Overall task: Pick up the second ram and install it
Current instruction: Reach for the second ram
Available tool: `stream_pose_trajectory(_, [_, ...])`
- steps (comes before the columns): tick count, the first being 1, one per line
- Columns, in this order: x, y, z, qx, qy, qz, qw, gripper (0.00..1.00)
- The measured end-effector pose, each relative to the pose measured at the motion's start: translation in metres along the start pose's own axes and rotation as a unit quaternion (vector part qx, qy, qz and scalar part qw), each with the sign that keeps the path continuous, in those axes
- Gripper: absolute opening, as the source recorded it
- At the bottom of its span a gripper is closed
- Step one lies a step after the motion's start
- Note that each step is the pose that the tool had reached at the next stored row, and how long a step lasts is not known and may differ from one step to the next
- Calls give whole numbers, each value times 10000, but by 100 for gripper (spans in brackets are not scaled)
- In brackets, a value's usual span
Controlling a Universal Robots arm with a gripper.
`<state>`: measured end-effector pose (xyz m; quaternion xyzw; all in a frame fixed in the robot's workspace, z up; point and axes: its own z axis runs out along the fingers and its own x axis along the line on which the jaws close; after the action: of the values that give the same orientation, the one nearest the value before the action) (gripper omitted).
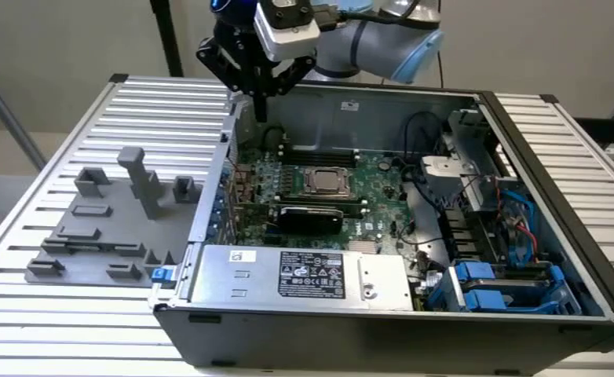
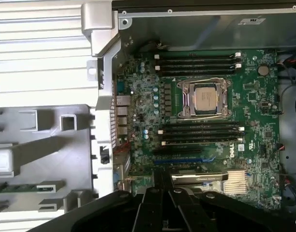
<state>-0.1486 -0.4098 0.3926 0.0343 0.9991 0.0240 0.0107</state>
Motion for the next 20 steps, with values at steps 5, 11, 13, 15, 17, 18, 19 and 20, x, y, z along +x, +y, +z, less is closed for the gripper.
stream_pose_trajectory(5, [213, -91, -9, 0, -5, 0, 10000, 0])
stream_pose_trajectory(11, [480, -211, -19, -2, -19, -1, 10000, 0])
stream_pose_trajectory(13, [567, -250, -22, -2, -22, -2, 10000, 0])
stream_pose_trajectory(15, [655, -287, -24, -1, -22, -1, 10000, 0])
stream_pose_trajectory(17, [744, -323, -23, -2, -23, -1, 10000, 0])
stream_pose_trajectory(18, [788, -339, -22, -2, -22, -1, 10000, 0])
stream_pose_trajectory(19, [832, -354, -20, -2, -22, -1, 10000, 0])
stream_pose_trajectory(20, [877, -367, -16, -2, -23, -1, 10000, 0])
